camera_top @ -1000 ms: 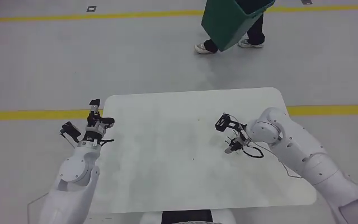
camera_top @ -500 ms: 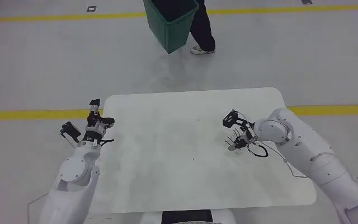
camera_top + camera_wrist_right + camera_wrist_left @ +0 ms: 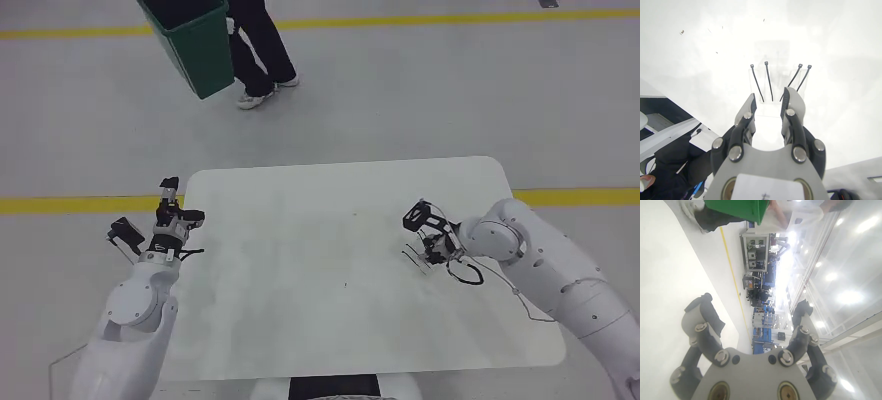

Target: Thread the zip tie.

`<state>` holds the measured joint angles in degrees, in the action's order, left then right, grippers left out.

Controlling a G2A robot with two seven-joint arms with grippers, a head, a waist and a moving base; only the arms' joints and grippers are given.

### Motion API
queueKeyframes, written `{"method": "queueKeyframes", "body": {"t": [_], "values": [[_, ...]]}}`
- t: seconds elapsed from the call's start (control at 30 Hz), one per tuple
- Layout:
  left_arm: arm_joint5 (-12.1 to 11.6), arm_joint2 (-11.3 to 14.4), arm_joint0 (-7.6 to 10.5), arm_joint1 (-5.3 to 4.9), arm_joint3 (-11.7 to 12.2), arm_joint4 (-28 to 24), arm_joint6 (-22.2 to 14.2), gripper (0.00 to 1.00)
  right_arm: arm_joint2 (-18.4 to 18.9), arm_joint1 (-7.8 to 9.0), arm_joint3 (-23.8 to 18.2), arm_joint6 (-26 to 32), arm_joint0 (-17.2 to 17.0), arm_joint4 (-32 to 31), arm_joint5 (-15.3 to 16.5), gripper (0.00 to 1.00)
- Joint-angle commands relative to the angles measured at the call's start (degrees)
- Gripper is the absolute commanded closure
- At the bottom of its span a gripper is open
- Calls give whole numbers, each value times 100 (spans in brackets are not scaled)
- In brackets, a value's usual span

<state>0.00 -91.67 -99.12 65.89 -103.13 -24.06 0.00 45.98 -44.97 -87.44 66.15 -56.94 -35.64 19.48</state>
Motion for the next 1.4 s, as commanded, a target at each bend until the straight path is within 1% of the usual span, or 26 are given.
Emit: {"method": "queueKeyframes", "body": {"t": [0.0, 0.1, 0.3, 0.6, 0.93, 1.17, 1.2, 1.27, 1.33, 1.37], "values": [[0, 0, 0, 0, 0, 0, 0, 0, -44, 3, 17, -39, 21, -1, 0, 81], [0, 0, 0, 0, 0, 0, 0, 0, -145, -2, 79, -113, 70, 15, 0, 84], [0, 0, 0, 0, 0, 0, 0, 0, -398, -48, 259, -302, 210, 73, 0, 85], [0, 0, 0, 0, 0, 0, 0, 0, -746, -173, 623, -576, 442, 23, 0, 87], [0, 0, 0, 0, 0, 0, 0, 0, -999, -303, 913, -733, 659, 80, 0, 87], [0, 0, 0, 0, 0, 0, 0, 0, -1144, -358, 1010, -784, 783, 179, 0, 87], [0, 0, 0, 0, 0, 0, 0, 0, -1160, -361, 1015, -790, 796, 189, 0, 88], [0, 0, 0, 0, 0, 0, 0, 0, -1194, -365, 1024, -804, 820, 208, 0, 93], [0, 0, 0, 0, 0, 0, 0, 0, -1220, -365, 1032, -815, 838, 223, 0, 100], [0, 0, 0, 0, 0, 0, 0, 0, -1237, -365, 1038, -821, 848, 233, 0, 100]]}}
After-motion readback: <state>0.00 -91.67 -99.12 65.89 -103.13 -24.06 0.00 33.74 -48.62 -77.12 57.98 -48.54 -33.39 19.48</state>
